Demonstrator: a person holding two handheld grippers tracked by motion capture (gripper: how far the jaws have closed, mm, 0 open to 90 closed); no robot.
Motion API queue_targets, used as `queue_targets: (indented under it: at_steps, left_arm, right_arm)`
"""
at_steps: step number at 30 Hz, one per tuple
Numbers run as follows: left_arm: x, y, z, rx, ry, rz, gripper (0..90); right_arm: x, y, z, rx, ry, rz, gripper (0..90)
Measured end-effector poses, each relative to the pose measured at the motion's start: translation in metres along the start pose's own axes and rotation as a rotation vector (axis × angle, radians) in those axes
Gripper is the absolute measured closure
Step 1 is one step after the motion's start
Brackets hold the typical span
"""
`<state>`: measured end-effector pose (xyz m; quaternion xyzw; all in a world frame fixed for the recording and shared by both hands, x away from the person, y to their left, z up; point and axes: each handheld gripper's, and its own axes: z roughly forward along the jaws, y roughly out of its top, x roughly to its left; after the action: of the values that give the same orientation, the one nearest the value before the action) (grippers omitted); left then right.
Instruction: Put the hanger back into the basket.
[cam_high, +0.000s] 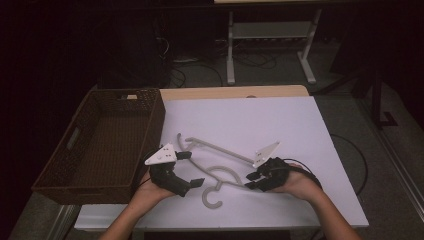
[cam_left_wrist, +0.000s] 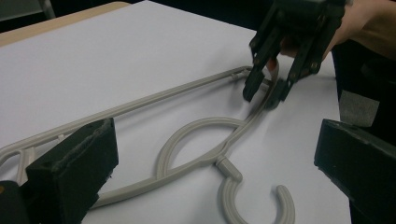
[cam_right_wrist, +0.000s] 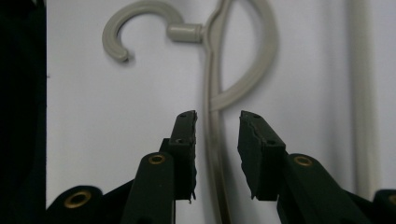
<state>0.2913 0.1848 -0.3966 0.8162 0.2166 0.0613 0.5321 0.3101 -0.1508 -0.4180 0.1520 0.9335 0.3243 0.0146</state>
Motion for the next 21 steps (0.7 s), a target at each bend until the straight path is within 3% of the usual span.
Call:
queue_targets:
  at_steps: [1,2,3,4,5,7,12,15,17,21]
  left_arm:
    - [0.000,0.000,0.000,0.001,0.000,0.001,0.0]
    - [0.000,0.000,0.000,0.001,0.000,0.001,0.0]
    - [0.000,0.000,0.000,0.000,0.000,0.004,0.0]
    - [0.000,0.000,0.000,0.000,0.000,0.004,0.0]
    - [0.000,0.000,0.000,0.001,0.000,0.004,0.0]
    - [0.000,0.001,0.001,0.002,-0.002,0.004,0.0]
    - [0.000,0.000,0.002,0.003,-0.003,0.001,0.0]
    - [-0.001,0.000,0.002,0.003,-0.002,0.002,0.0]
    - [0.000,0.000,0.001,0.005,-0.003,0.004,0.0]
    - [0.000,0.000,0.001,0.004,-0.002,0.003,0.0]
  right_arm:
    - [-0.002,-0.007,-0.011,-0.030,-0.036,0.037,72.4]
    - [-0.002,-0.007,-0.011,-0.030,-0.036,0.037,72.4]
    - [-0.005,-0.015,-0.021,-0.048,-0.078,0.109,77.6]
    - [-0.007,-0.019,-0.026,-0.053,-0.097,0.140,80.1]
    - [-0.007,-0.019,-0.026,-0.053,-0.097,0.140,80.1]
    - [-0.012,-0.029,-0.034,-0.064,-0.136,0.206,86.9]
    - [-0.016,-0.036,-0.030,-0.025,-0.175,0.233,89.1]
    - [-0.017,-0.035,-0.025,-0.008,-0.169,0.238,89.1]
    - [-0.017,-0.035,-0.018,0.032,-0.170,0.220,89.2]
    - [-0.017,-0.036,-0.016,0.048,-0.183,0.226,89.3]
